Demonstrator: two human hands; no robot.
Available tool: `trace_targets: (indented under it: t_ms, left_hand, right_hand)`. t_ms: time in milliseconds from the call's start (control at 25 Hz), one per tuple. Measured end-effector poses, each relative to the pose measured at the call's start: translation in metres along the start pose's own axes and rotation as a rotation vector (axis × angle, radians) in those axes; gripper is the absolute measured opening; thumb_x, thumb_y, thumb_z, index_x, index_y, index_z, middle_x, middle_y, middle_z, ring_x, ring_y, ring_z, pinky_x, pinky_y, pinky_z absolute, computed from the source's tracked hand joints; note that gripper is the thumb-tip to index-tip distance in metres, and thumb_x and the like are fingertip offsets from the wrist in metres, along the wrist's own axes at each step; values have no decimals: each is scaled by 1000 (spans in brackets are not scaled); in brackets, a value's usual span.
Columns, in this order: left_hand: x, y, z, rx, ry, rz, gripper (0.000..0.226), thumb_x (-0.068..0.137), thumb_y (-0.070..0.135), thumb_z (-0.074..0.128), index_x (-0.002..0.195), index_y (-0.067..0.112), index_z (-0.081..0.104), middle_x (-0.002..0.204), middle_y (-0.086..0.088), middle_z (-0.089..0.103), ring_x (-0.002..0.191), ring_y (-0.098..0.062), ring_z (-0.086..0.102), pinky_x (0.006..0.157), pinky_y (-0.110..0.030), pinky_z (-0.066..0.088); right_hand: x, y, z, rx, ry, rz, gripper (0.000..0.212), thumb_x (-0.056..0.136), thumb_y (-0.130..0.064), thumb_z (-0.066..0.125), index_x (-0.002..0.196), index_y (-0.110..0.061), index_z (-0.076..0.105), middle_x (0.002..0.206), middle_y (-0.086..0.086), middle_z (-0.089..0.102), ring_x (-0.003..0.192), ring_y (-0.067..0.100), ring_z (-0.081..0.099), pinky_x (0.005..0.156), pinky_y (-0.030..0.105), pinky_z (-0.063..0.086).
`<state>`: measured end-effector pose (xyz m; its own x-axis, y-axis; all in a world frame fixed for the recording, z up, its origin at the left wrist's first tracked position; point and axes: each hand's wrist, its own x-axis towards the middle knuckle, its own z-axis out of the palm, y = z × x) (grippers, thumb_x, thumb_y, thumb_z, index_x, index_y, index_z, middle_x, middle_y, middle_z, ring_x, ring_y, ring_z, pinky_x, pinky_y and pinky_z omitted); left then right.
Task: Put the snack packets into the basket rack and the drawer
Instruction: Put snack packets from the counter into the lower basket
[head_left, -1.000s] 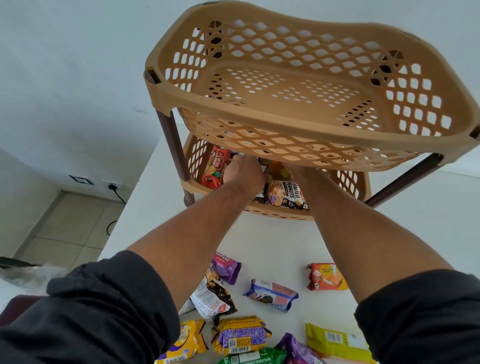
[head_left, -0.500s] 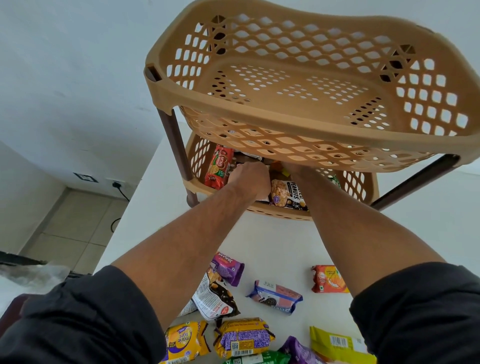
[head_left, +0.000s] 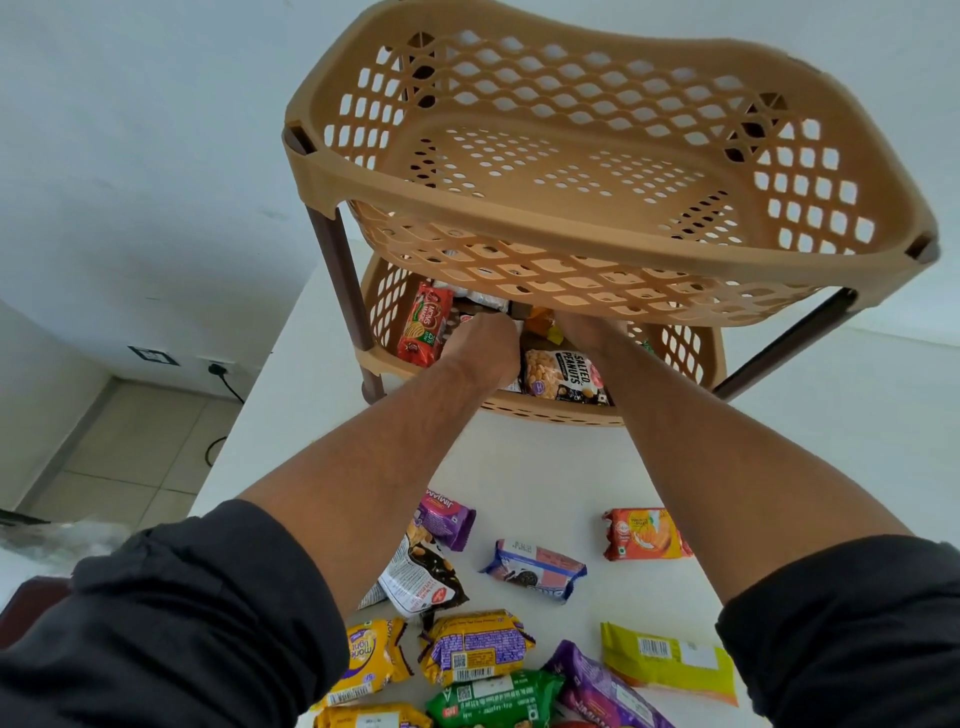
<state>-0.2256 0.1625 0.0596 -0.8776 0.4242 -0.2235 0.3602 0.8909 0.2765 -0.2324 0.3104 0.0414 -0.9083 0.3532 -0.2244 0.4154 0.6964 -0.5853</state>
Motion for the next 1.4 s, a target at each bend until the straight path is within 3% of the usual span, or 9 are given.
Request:
trace_targets:
  t_ms: [120,200,320,400,560,720,960,1160,1400]
  left_hand:
    - [-11,1,-7,-43,94,2,14,94,15,61,106,10,65,105,-10,68,85,-23,61,73,-36,53]
    - [-21,3,-12,-31,179,45,19,94,20,63,111,12,63,107,-9,67,90,-25,65,72,-38,54]
    - [-42,8,-13,-43,330,150,25,94,24,63,117,14,60,109,-7,64,92,-25,67,71,-38,56]
    - [-60,11,-10,-93,417,229,24,94,27,61,115,15,58,107,-5,64,89,-23,66,68,-38,57]
    - [-106,12,9,-228,473,389,6,96,26,58,100,21,56,94,2,62,75,-15,61,57,-30,51]
    - [-147,7,44,-195,380,478,8,98,26,54,99,21,61,91,5,63,74,-15,59,61,-33,52]
    - [-153,-2,76,-41,-127,511,30,100,38,51,125,24,60,117,6,55,103,-16,58,83,-33,47]
    - [-149,-3,89,58,-219,531,58,92,44,62,143,22,47,134,1,48,124,-19,46,99,-37,45]
    - [-150,3,98,179,-241,568,70,85,48,69,144,20,45,132,-3,49,118,-23,48,92,-39,44]
  right_hand:
    - [-20,4,-10,-28,146,-61,18,97,-29,49,102,-20,64,101,-2,66,91,24,61,70,34,49]
    - [-35,9,-14,-52,155,-104,15,95,-28,51,100,-18,62,90,-3,62,83,23,61,63,31,45]
    - [-68,14,-19,-145,210,-229,13,97,-26,50,97,-16,60,87,-1,61,78,21,59,66,34,46]
    - [-93,19,-23,-171,298,-313,13,97,-21,51,102,-15,62,98,5,67,87,24,64,68,34,47]
    - [-146,43,-25,-247,428,-420,14,99,-20,54,106,-15,64,103,5,68,93,24,62,67,29,39]
    - [-199,80,-25,-278,519,-490,12,99,-18,56,105,-14,65,101,2,66,93,19,58,71,30,49]
    - [-233,129,-38,-337,445,-289,15,99,-18,54,95,-15,69,85,-2,68,80,21,61,66,30,45]
    - [-242,149,-39,-336,238,-204,23,99,-20,58,120,-19,67,111,-6,67,105,16,60,85,31,50]
    - [-242,152,-26,-417,68,-202,57,90,-4,55,144,-20,50,142,-3,52,131,21,46,104,38,45]
